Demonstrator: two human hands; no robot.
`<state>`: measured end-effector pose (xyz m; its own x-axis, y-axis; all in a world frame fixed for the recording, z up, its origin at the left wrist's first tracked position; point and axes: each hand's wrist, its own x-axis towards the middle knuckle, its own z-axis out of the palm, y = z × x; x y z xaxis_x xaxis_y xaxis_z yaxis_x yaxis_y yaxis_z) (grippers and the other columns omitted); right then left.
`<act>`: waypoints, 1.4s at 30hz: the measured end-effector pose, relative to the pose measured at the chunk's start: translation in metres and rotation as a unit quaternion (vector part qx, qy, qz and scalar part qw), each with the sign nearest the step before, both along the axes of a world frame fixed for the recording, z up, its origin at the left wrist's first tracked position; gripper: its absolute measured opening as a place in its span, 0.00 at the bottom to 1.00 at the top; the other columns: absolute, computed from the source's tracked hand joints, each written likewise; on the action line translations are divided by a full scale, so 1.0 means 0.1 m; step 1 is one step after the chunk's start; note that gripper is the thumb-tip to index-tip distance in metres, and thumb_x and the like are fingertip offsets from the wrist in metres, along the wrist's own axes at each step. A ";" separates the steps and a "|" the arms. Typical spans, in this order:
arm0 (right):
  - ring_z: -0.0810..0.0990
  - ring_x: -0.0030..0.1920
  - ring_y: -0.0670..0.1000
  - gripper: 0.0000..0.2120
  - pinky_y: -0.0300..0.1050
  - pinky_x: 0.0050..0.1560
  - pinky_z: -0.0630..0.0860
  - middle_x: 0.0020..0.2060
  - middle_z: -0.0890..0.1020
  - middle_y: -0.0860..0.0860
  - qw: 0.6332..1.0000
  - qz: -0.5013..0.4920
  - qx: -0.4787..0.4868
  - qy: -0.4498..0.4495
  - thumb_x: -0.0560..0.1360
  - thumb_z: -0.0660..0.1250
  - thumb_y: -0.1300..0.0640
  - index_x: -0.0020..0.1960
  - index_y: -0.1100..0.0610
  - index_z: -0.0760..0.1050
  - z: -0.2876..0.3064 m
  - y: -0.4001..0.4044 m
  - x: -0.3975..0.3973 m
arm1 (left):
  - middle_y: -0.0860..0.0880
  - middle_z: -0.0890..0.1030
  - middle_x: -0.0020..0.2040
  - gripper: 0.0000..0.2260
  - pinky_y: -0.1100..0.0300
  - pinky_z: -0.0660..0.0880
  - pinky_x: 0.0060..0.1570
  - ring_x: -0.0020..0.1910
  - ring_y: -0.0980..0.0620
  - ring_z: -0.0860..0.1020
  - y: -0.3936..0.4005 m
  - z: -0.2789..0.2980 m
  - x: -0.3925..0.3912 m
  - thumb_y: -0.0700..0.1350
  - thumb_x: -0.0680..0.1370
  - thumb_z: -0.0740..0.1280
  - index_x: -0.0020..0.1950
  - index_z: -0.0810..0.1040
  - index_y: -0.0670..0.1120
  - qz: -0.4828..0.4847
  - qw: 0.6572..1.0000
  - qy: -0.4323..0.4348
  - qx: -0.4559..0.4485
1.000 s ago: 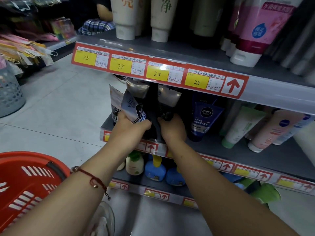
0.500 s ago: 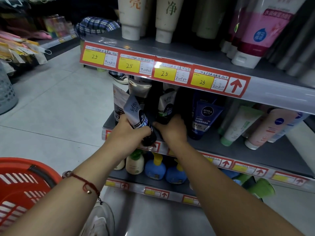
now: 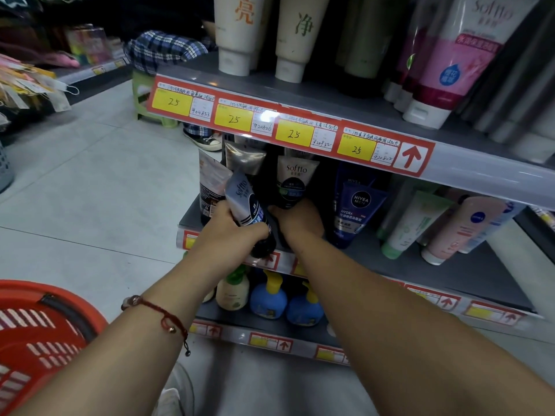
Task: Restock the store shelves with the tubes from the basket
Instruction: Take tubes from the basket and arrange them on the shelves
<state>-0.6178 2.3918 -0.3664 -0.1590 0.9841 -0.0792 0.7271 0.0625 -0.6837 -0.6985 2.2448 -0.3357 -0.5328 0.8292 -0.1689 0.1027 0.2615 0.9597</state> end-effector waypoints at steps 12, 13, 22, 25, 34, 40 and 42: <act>0.78 0.52 0.47 0.21 0.39 0.52 0.75 0.53 0.79 0.48 0.965 0.116 -0.078 0.222 0.77 0.63 0.64 0.68 0.52 0.71 0.14 -0.28 0.46 | 0.55 0.81 0.52 0.17 0.66 0.71 0.44 0.50 0.60 0.78 0.31 0.09 0.19 0.41 0.75 0.72 0.62 0.76 0.50 0.018 0.997 0.004 0.069; 0.78 0.57 0.47 0.23 0.39 0.56 0.74 0.57 0.79 0.48 0.960 0.150 -0.075 0.225 0.77 0.62 0.64 0.71 0.52 0.70 0.11 -0.31 0.54 | 0.54 0.81 0.52 0.16 0.67 0.71 0.43 0.49 0.59 0.78 0.35 0.09 0.21 0.40 0.75 0.72 0.62 0.76 0.49 0.016 0.997 0.015 0.070; 0.79 0.53 0.49 0.18 0.43 0.51 0.76 0.53 0.82 0.50 0.970 0.144 0.030 0.194 0.76 0.70 0.55 0.63 0.56 0.73 -0.04 -0.30 0.67 | 0.53 0.81 0.52 0.18 0.60 0.72 0.54 0.54 0.53 0.79 0.56 -0.06 0.31 0.35 0.76 0.71 0.63 0.73 0.46 -0.012 0.994 0.105 0.042; 0.79 0.51 0.48 0.16 0.42 0.48 0.76 0.50 0.82 0.48 0.967 0.159 0.061 0.192 0.75 0.70 0.56 0.61 0.55 0.75 -0.09 -0.30 0.69 | 0.54 0.80 0.52 0.16 0.59 0.72 0.57 0.56 0.53 0.78 0.59 -0.09 0.31 0.35 0.78 0.68 0.61 0.70 0.48 -0.021 0.995 0.094 0.033; 0.74 0.42 0.43 0.15 0.27 0.33 0.67 0.38 0.72 0.39 0.975 0.109 0.080 0.178 0.74 0.73 0.54 0.57 0.56 0.72 -0.12 -0.28 0.64 | 0.50 0.80 0.63 0.20 0.62 0.69 0.59 0.62 0.53 0.77 0.67 -0.22 0.25 0.38 0.80 0.65 0.72 0.72 0.46 -0.032 0.985 0.166 0.034; 0.76 0.47 0.47 0.17 0.38 0.43 0.70 0.46 0.77 0.48 0.975 0.107 0.078 0.180 0.75 0.71 0.55 0.60 0.58 0.71 -0.09 -0.32 0.63 | 0.49 0.80 0.65 0.21 0.61 0.70 0.58 0.63 0.50 0.77 0.57 -0.19 0.26 0.42 0.80 0.67 0.73 0.71 0.48 -0.030 0.971 0.237 0.017; 0.77 0.47 0.47 0.16 0.42 0.46 0.74 0.46 0.77 0.47 0.973 0.094 0.078 0.194 0.75 0.71 0.55 0.58 0.57 0.71 -0.08 -0.37 0.64 | 0.50 0.81 0.62 0.18 0.59 0.74 0.55 0.60 0.49 0.78 0.46 -0.10 0.27 0.47 0.79 0.67 0.69 0.75 0.50 -0.003 0.959 0.283 -0.005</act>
